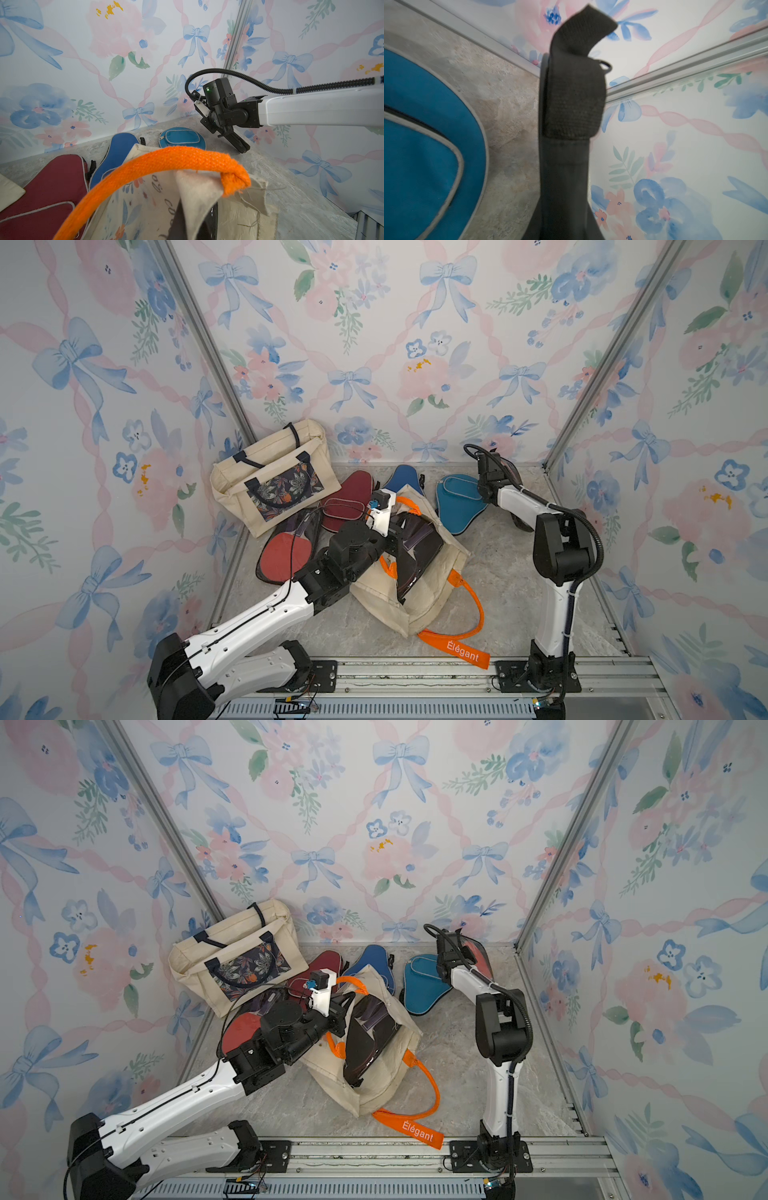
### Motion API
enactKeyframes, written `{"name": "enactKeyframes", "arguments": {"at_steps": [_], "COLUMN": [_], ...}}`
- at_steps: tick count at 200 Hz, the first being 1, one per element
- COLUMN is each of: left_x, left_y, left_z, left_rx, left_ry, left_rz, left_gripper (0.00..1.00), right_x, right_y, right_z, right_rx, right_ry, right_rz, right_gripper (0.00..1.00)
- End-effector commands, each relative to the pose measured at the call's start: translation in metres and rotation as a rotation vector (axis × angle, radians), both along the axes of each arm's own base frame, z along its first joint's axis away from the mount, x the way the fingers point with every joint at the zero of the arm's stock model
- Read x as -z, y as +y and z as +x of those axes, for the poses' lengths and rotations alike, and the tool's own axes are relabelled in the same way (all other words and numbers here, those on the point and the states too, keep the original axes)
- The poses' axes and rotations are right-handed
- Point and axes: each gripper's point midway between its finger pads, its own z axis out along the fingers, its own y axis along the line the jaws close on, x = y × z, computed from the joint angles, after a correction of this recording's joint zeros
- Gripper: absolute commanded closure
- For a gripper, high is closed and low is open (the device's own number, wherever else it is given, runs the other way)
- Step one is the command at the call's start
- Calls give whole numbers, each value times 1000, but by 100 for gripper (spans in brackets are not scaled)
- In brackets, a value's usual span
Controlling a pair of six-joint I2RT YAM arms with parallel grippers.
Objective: Remove the ping pong set from the canvas bag
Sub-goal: Place the ping pong set at the corner of the board.
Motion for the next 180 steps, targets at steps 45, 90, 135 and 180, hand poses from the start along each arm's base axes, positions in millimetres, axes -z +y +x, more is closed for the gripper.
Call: {"name": "enactKeyframes", "arguments": {"at_steps": [45, 90, 135, 180], "left_x": [-34, -32, -33, -35], "left_y": [6, 8, 10, 11], "left_z": [2, 5, 5, 4], "left_rx": [-13, -22, -31, -29], "left_ry": [-86, -83, -87, -90], "left_rz": [-76, -75, -73, -79], "left_gripper": [100, 100, 100, 100], "right_x": [36, 49, 47, 53], "right_y": [-12, -2, 5, -15], "right_z": [10, 11, 11, 11], "right_rx": [31, -9, -15, 43], "right_ry": [61, 106, 118, 139], "right_rz": [56, 177, 344, 411], "right_gripper": [79, 52, 30, 29]}}
